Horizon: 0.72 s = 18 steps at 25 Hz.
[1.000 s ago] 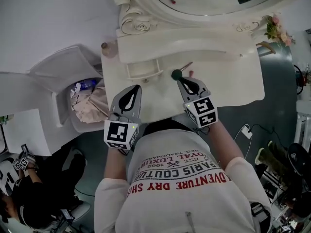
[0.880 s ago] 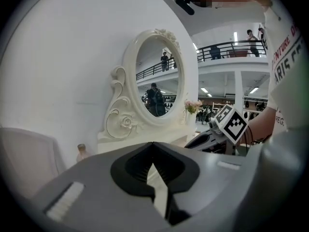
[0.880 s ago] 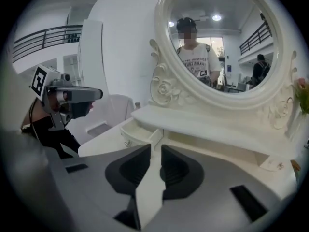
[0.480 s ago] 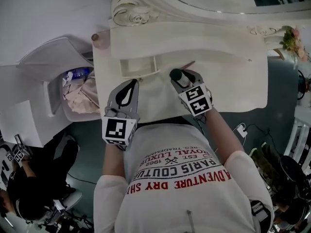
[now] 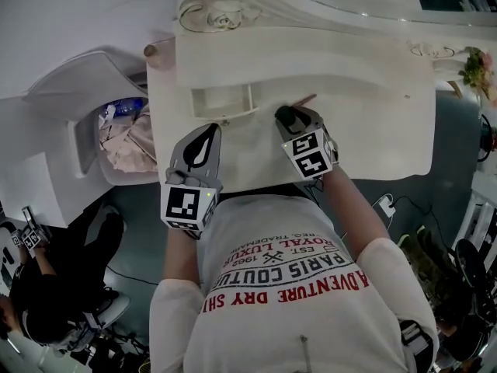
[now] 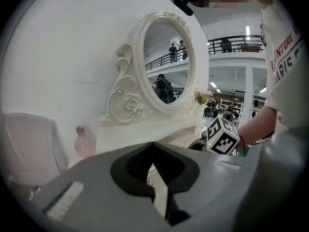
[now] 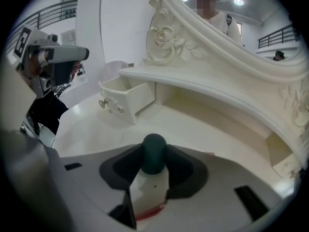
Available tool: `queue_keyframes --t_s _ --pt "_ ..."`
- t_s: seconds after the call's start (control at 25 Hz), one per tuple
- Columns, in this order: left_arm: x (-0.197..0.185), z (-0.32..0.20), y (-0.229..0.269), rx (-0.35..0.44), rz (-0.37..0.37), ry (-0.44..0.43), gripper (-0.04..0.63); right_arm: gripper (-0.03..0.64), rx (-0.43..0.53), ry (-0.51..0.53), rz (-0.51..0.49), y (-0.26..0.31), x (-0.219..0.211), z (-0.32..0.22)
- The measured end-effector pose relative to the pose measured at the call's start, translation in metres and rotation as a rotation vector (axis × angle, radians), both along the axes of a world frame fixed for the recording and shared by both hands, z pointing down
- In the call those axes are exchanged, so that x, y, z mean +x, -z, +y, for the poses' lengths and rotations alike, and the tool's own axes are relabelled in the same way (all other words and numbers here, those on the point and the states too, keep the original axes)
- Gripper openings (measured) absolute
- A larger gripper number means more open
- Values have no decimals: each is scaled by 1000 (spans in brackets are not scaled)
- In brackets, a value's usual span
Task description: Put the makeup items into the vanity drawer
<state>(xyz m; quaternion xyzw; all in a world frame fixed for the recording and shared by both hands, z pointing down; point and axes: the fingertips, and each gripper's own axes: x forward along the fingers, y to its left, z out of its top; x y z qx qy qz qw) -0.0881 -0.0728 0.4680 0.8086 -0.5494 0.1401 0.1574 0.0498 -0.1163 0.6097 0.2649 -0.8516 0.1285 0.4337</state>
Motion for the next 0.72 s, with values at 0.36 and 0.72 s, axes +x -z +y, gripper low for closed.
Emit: queue_keyframes --t_s 0.36,0.72 --pt "-5 7 7 6 4 -14 9 66 27 -39 -2 14 2 0" --pt "-36 4 38 59 14 -37 9 66 83 -78 -117 81 -43 -9"
